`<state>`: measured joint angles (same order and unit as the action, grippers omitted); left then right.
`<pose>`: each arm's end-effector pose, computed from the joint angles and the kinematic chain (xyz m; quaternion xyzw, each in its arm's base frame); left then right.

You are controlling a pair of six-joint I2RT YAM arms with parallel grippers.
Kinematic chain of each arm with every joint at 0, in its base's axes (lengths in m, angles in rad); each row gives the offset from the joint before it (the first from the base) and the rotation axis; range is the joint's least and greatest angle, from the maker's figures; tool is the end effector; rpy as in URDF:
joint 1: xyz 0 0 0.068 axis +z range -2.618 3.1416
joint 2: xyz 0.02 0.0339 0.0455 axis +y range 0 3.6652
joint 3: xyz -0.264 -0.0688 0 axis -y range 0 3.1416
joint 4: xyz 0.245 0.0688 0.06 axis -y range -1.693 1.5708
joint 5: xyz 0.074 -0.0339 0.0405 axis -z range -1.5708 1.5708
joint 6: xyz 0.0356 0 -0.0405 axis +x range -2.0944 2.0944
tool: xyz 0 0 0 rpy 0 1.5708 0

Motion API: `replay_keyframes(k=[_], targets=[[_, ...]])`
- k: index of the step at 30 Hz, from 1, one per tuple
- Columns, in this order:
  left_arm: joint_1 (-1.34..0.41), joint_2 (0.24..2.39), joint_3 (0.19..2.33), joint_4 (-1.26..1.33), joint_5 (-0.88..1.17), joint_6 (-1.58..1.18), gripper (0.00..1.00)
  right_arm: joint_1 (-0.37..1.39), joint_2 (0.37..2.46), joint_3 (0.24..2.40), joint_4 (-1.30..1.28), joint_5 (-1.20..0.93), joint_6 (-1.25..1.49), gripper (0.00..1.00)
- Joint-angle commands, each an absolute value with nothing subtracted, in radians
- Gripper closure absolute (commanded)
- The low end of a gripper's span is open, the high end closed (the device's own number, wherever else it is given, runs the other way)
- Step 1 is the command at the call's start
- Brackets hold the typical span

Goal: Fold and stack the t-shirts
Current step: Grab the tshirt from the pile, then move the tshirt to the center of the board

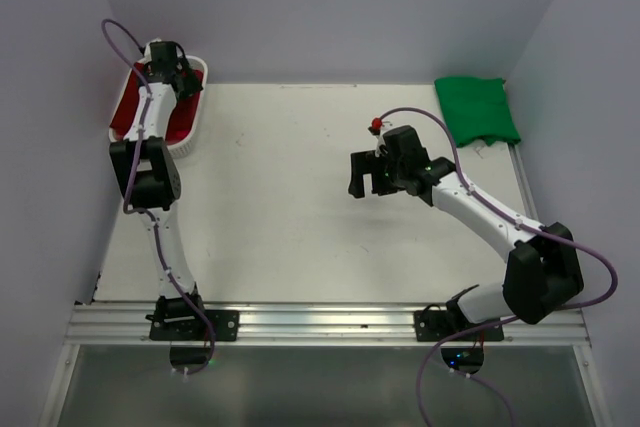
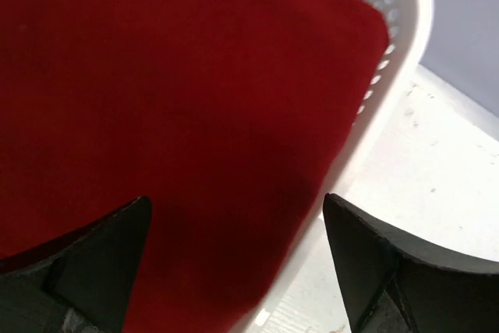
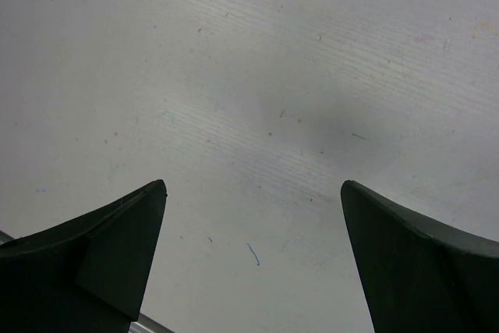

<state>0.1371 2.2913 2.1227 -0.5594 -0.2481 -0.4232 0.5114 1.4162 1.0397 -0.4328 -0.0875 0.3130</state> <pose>0.5206 0.0807 0.2577 -0.2990 0.8562 0.0539 0.4178 0.2643 0.1519 0.2608 -0.1080 0.9213 0.1859 0.3239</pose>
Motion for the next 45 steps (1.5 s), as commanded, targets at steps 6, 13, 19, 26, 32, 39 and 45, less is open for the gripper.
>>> replay_keyframes(k=[6,13,19,26,32,39,45], targets=[[0.156,2.341,2.155,-0.569,-0.256,-0.39,0.07,0.515,1.365,1.035,-0.423,-0.069,0.313,0.01],[0.163,2.347,2.175,-0.586,-0.233,-0.402,1.0,0.515,1.362,1.022,-0.417,-0.057,0.316,0.01],[0.109,2.142,2.195,-0.607,-0.245,-0.428,1.0,0.515,1.374,1.011,-0.403,-0.063,0.318,0.01],[-0.076,1.959,2.276,-0.655,-0.223,-0.417,1.0,0.515,1.356,1.005,-0.4,-0.048,0.327,0.01],[-0.115,1.741,2.13,-0.571,0.09,-0.567,1.0,0.514,1.324,0.988,-0.396,-0.003,0.362,0.01],[-0.118,1.367,1.629,-0.232,0.373,-0.839,1.0,0.515,1.252,0.962,-0.4,0.152,0.437,0.01],[-0.138,1.189,1.102,-0.104,0.483,-0.983,0.91,0.514,1.145,0.946,-0.439,0.265,0.459,0.01]])
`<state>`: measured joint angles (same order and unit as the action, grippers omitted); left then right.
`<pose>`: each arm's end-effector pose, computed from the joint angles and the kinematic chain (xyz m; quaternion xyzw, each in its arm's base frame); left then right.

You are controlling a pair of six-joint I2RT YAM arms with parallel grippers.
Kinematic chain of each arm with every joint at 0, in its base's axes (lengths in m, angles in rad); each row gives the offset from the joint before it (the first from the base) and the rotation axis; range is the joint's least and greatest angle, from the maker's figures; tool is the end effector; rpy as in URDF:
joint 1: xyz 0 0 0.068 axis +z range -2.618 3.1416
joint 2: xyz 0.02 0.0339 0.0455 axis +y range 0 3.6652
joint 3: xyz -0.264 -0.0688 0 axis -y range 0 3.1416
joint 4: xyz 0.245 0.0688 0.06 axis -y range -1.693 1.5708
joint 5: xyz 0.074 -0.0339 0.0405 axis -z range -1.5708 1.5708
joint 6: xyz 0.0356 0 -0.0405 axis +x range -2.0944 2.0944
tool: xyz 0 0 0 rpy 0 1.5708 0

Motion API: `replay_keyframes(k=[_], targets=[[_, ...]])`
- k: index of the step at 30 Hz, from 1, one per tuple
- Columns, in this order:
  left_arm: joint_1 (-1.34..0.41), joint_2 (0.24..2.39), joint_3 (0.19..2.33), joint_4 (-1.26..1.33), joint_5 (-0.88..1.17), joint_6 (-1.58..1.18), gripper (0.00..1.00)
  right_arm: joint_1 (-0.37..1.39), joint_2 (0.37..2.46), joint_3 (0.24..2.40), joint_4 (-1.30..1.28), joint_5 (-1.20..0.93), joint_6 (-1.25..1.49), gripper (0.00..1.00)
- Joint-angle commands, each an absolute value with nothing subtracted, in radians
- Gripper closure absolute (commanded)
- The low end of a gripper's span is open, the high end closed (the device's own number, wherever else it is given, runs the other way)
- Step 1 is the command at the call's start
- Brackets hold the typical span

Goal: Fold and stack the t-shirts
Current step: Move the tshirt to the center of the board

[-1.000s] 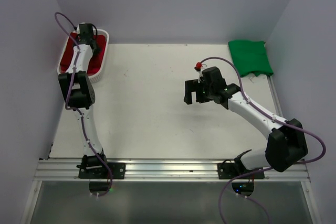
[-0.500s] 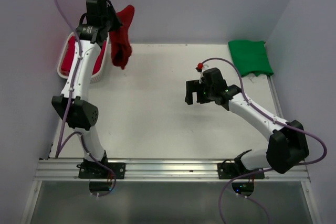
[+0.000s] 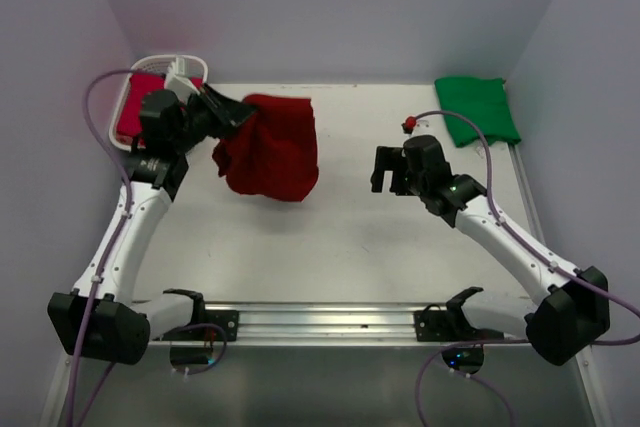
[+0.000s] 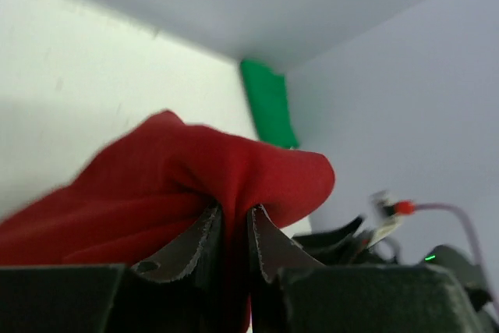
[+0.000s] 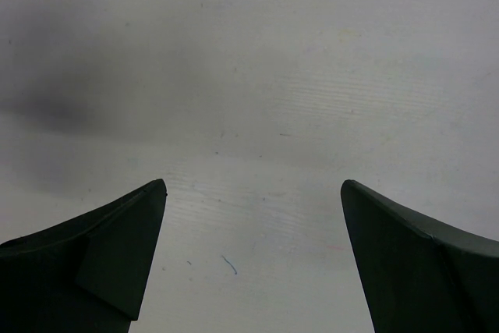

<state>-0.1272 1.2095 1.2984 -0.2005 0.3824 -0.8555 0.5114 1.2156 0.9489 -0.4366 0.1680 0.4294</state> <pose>0.2679 -0.0476 0.4301 -0.1423 0.7290 -0.4337 0.5102 0.2327 0.1238 0.2838 -0.0018 0.9049 0.1220 0.4078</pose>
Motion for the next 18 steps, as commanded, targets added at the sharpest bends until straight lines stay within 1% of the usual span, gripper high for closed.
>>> replay_keyframes(k=[1,2,4,5,6,9,10,12,16,18], targets=[[-0.146,1.172,0.954,-0.106,0.473,-0.979,0.79,0.514,1.137,0.945,-0.44,0.273,0.457,0.01],[-0.162,1.154,0.881,-0.101,0.453,-0.971,0.81,0.514,1.131,0.943,-0.44,0.272,0.457,0.01],[-0.178,1.076,0.698,-0.023,0.428,-0.982,1.0,0.514,1.126,0.942,-0.448,0.278,0.453,0.01],[-0.186,1.027,0.675,-0.023,0.413,-0.98,1.0,0.514,1.129,0.94,-0.449,0.278,0.449,0.01],[-0.192,1.01,0.675,-0.081,0.358,-0.948,1.0,0.514,1.132,0.94,-0.454,0.281,0.448,0.01],[-0.23,0.989,0.768,-0.207,0.27,-0.87,1.0,0.514,1.15,0.94,-0.453,0.27,0.454,0.01],[-0.25,0.994,0.822,-0.233,0.258,-0.858,1.0,0.515,1.157,0.94,-0.449,0.267,0.459,0.01],[-0.271,1.018,0.86,-0.265,0.245,-0.828,1.0,0.514,1.163,0.94,-0.442,0.256,0.465,0.01],[-0.382,1.054,0.929,-0.284,0.172,-0.802,1.0,0.514,1.166,0.939,-0.436,0.248,0.468,0.01],[-0.406,1.066,0.934,-0.221,0.216,-0.816,1.0,0.514,1.163,0.937,-0.439,0.25,0.463,0.01]])
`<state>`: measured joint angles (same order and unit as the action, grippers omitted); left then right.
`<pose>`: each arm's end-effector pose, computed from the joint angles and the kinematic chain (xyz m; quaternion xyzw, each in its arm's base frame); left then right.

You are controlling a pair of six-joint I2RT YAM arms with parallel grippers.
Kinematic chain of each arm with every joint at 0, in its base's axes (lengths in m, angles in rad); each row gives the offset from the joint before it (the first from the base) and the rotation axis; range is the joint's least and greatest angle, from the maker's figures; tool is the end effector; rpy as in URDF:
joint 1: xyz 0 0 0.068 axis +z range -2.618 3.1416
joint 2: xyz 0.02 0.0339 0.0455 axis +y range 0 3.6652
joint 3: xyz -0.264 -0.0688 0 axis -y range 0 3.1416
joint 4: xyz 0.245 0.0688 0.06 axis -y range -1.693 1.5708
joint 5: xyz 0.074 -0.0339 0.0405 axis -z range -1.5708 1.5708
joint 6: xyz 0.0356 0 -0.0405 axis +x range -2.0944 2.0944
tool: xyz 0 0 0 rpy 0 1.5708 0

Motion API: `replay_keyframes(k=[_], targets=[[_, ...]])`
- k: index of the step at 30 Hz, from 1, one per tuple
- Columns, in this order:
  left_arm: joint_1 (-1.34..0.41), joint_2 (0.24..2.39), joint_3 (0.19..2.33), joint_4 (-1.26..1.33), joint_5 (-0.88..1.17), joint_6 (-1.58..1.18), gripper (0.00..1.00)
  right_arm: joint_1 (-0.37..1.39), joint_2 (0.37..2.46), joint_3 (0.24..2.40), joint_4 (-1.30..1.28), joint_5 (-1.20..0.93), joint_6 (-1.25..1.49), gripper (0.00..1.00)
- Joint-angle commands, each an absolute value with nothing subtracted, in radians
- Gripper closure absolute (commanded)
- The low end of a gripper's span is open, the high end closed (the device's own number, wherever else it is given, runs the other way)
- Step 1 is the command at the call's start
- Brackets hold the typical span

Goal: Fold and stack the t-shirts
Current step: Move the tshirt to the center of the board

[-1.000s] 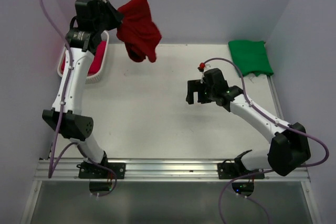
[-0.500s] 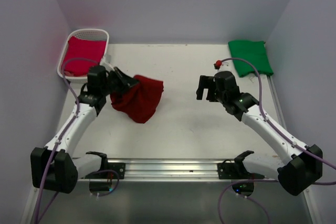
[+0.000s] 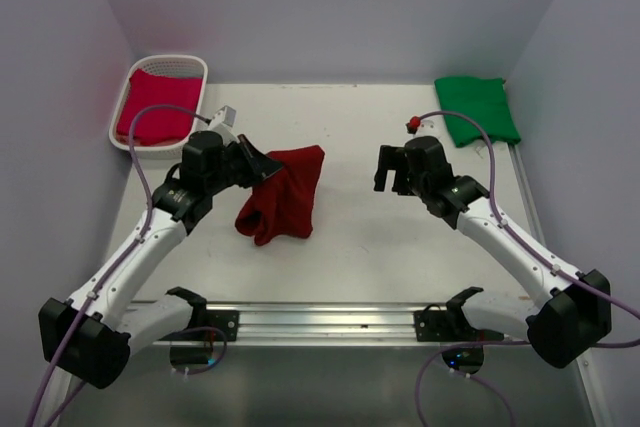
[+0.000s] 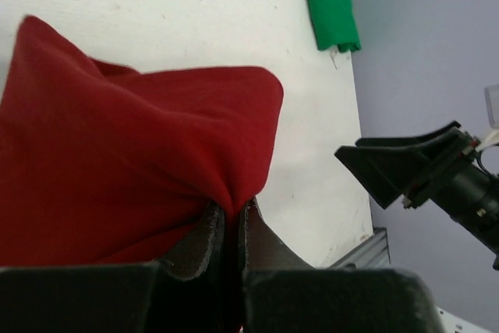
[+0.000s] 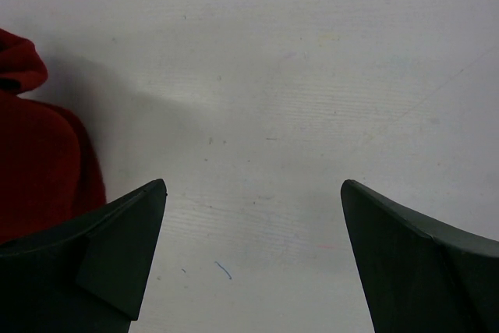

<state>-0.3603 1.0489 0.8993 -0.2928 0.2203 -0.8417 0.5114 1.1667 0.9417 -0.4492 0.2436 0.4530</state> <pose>0.2199 -0.0911 0.3186 -0.1431 0.8297 -0.3772 0.3858 0.2250 0.1164 0.2923 0.0265 0.8957 0.1025 0.4319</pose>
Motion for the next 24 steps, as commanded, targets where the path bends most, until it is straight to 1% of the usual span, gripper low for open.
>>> replay_keyframes(k=[1,3,5,8,9,11,12,13,14,15,16,17,18,20,21,22,24], targets=[[-0.432,1.074,0.943,-0.187,0.242,-0.821,1.0,0.515,1.161,0.937,-0.442,0.256,0.462,0.01],[-0.465,1.114,0.972,-0.138,0.296,-0.856,1.0,0.514,1.155,0.937,-0.448,0.275,0.459,0.01],[-0.532,1.138,0.992,-0.091,0.304,-0.908,1.0,0.514,1.154,0.942,-0.456,0.288,0.459,0.01],[-0.572,1.125,0.922,0.081,0.334,-1.02,1.0,0.514,1.154,0.943,-0.462,0.299,0.454,0.01],[-0.574,1.111,0.878,0.107,0.271,-1.032,1.0,0.514,1.157,0.943,-0.465,0.304,0.454,0.01],[-0.569,1.062,0.851,0.04,0.133,-1.067,1.0,0.514,1.157,0.942,-0.469,0.305,0.453,0.01],[-0.563,1.042,0.807,0.008,0.026,-1.077,1.0,0.514,1.158,0.942,-0.471,0.31,0.451,0.01],[-0.534,1.002,0.781,0.009,0.0,-1.086,1.0,0.514,1.158,0.94,-0.475,0.313,0.449,0.01],[-0.519,0.987,0.757,0.003,-0.087,-1.11,1.0,0.514,1.158,0.939,-0.476,0.316,0.446,0.01],[-0.505,0.977,0.715,-0.033,-0.107,-1.124,1.0,0.514,1.158,0.939,-0.479,0.314,0.446,0.01],[-0.47,0.983,0.7,-0.043,-0.113,-1.127,0.96,0.514,1.161,0.94,-0.477,0.316,0.445,0.01],[-0.451,0.998,0.69,-0.085,-0.11,-1.134,0.8,0.514,1.163,0.942,-0.479,0.314,0.442,0.01],[-0.436,1.017,0.684,-0.104,-0.103,-1.124,0.43,0.514,1.164,0.943,-0.479,0.313,0.442,0.01],[-0.413,1.086,0.689,-0.141,-0.088,-1.082,0.08,0.514,1.17,0.943,-0.477,0.305,0.44,0.01],[-0.413,1.107,0.692,-0.129,-0.071,-1.056,0.02,0.514,1.173,0.943,-0.477,0.305,0.442,0.01],[-0.417,1.149,0.693,-0.108,-0.052,-1.023,0.0,0.514,1.175,0.94,-0.477,0.305,0.442,0.01],[-0.439,1.192,0.728,-0.129,-0.066,-0.953,0.0,0.514,1.181,0.937,-0.472,0.298,0.446,0.01]])
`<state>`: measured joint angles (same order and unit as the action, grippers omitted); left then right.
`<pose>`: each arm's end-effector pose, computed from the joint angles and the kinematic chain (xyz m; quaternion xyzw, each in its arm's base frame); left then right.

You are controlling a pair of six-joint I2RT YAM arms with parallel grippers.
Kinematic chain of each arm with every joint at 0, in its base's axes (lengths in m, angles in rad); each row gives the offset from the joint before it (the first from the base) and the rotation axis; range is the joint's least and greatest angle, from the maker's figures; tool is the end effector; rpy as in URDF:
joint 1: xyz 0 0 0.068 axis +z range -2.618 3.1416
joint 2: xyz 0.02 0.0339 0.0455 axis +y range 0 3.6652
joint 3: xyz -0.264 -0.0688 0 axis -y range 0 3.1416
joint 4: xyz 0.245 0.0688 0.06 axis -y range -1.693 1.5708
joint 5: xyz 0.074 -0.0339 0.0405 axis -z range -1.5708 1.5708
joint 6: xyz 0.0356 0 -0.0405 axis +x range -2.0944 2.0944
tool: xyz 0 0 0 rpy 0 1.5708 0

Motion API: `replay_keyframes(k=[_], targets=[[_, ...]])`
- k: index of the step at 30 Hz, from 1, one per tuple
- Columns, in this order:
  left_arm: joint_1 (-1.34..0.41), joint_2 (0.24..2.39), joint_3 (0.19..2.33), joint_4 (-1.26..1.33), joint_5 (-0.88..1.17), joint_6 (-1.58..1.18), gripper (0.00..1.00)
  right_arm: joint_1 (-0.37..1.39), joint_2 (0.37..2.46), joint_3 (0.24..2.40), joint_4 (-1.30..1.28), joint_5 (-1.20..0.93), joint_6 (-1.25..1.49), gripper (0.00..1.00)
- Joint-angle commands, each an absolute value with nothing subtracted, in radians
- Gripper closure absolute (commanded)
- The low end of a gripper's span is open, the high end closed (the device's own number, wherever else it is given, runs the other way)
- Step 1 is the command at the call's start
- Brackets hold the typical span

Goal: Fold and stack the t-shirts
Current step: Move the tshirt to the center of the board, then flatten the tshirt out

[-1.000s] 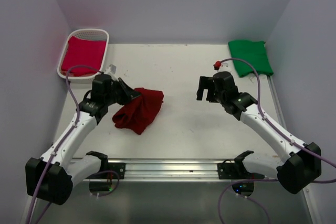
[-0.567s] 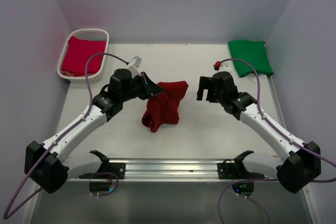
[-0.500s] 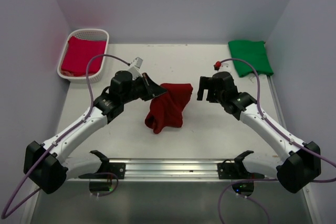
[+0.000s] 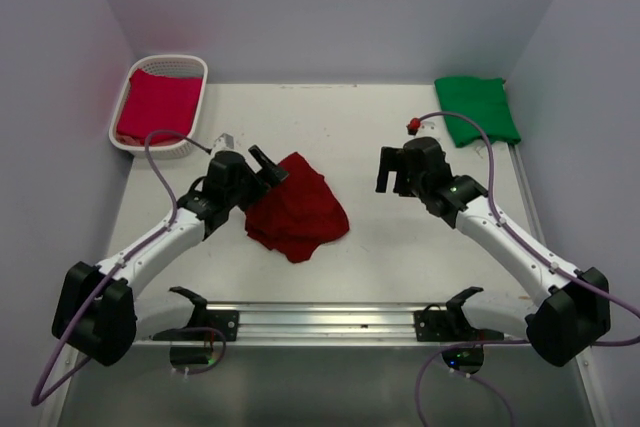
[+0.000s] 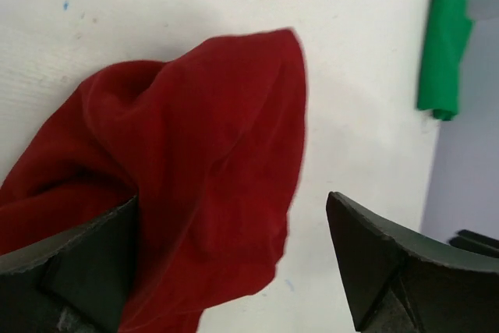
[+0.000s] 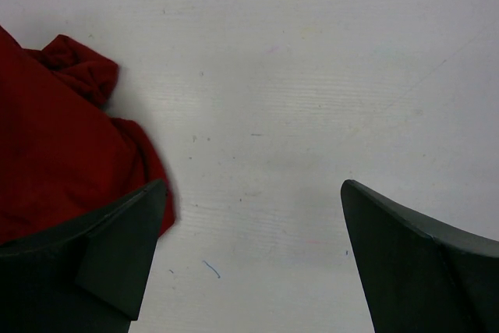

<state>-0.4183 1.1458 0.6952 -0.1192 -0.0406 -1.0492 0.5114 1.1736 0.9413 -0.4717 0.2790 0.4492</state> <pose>0.2291 -0.1003 0.2422 -0.2814 0.8309 -0.3081 0.3682 0.2251 0.1151 0.2889 0.0304 0.9001 0.0802 0.4271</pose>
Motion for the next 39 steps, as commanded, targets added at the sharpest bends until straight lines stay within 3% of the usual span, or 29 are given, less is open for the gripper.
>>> replay_keyframes(k=[1,4,9,14,18,21,24,31,39], targets=[[-0.483,1.224,0.744,-0.127,-0.077,-0.916,0.0,0.514,1.183,0.936,-0.472,0.293,0.446,0.01],[-0.653,1.274,0.824,-0.166,-0.214,-0.745,0.04,0.514,1.187,0.933,-0.471,0.295,0.448,0.01],[-1.031,1.443,1.09,-0.519,-0.561,-0.706,0.07,0.514,1.201,0.934,-0.472,0.284,0.453,0.01],[-1.21,1.666,1.317,-0.933,-0.84,-0.894,0.04,0.514,1.207,0.93,-0.472,0.278,0.457,0.01],[-1.219,1.773,1.361,-1.061,-0.89,-0.989,0.01,0.514,1.206,0.934,-0.477,0.278,0.457,0.01],[-1.221,1.715,1.333,-1.004,-0.887,-0.965,0.02,0.514,1.2,0.936,-0.489,0.294,0.453,0.01],[-1.221,1.681,1.258,-0.789,-0.815,-0.78,0.07,0.514,1.187,0.939,-0.5,0.32,0.46,0.01],[-1.259,1.729,1.198,-0.516,-0.709,-0.498,0.09,0.474,1.12,0.934,-0.609,0.555,0.583,0.01],[-1.264,1.83,1.17,-0.342,-0.591,-0.347,0.09,0.391,1.052,0.902,-0.635,0.546,0.589,0.01]])
